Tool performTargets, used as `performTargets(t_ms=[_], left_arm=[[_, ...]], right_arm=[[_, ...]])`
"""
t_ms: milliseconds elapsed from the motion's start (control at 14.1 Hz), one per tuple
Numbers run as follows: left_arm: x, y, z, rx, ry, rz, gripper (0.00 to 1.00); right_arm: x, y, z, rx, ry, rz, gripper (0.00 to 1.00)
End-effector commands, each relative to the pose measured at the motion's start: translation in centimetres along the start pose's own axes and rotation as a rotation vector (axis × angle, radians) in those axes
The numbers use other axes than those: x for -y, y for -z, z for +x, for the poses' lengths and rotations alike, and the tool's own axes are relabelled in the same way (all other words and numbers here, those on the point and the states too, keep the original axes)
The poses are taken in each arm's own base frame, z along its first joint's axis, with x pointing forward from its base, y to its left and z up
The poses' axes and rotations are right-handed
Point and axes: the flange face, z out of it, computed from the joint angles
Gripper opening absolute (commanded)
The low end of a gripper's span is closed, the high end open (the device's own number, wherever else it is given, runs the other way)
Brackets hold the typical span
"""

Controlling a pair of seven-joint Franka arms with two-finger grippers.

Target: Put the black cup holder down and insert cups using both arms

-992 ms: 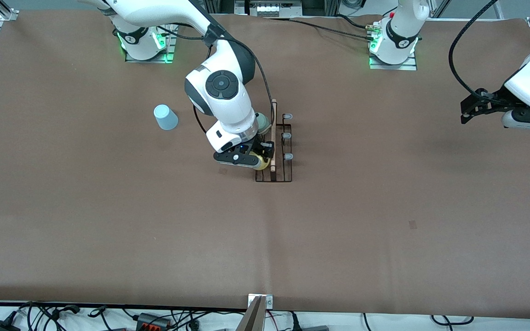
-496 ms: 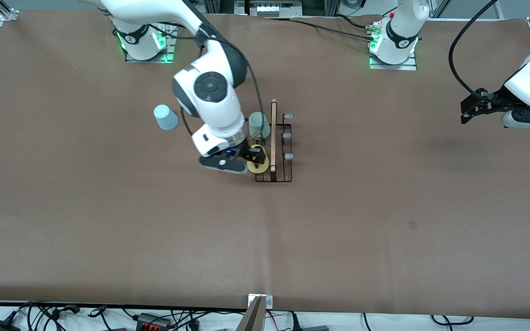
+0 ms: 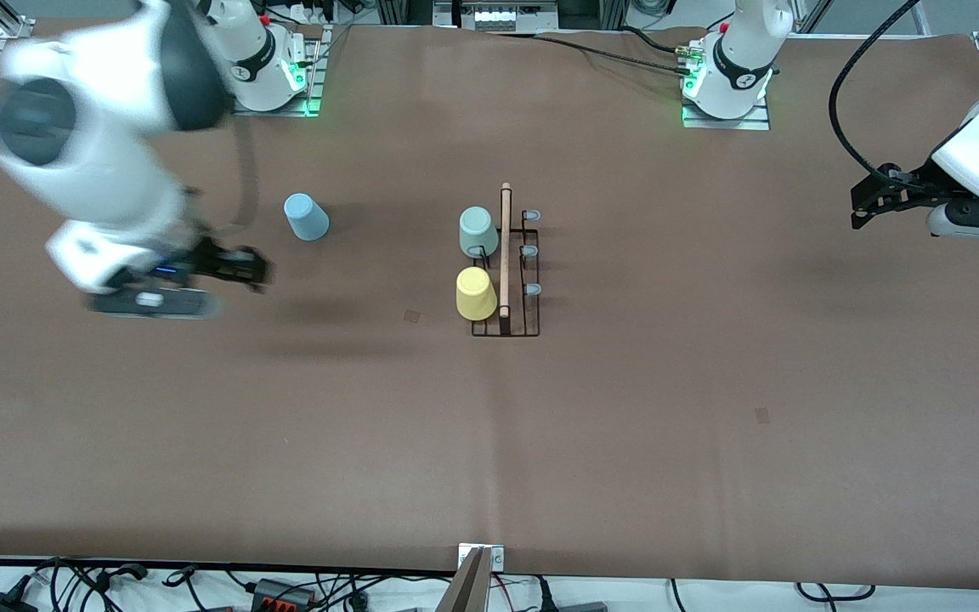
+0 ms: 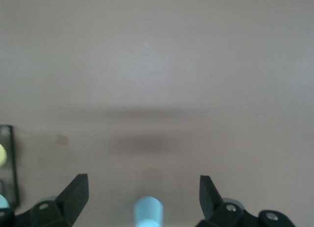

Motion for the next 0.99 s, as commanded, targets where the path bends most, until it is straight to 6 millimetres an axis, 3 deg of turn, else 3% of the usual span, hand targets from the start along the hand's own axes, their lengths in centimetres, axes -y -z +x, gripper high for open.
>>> performTargets(t_ms=[0, 212, 354, 425, 708, 921], left_arm=[[0.0, 0.4, 0.3, 0.004, -0.012, -0.015, 1.00], [0.0, 0.4, 0.3, 0.004, -0.012, -0.015, 1.00], [0.0, 0.5, 0.2, 0.003, -0.012, -0.015, 1.00], [0.0, 0.4, 0.3, 0.004, -0.012, -0.015, 1.00], [0.0, 0.5, 0.2, 0.003, -0.012, -0.015, 1.00], [0.0, 0.4, 0.3, 0.004, -0.012, -0.015, 1.00]], right_arm=[[-6.4, 2.6, -2.1, 0.025, -0.015, 0.031, 1.00], [-13.8, 5.8, -3.8, 0.011, -0.064, 0.023, 1.00], [-19.0, 6.5, -4.5, 0.029, -0.106, 0.022, 1.00], [-20.0, 6.3, -4.9, 0.053, -0.106, 0.022, 1.00], [-18.6, 4.4, -5.1, 0.160, -0.080, 0.027, 1.00], [-15.5, 4.5, -4.4, 0.114, -0.019, 0.025, 1.00]])
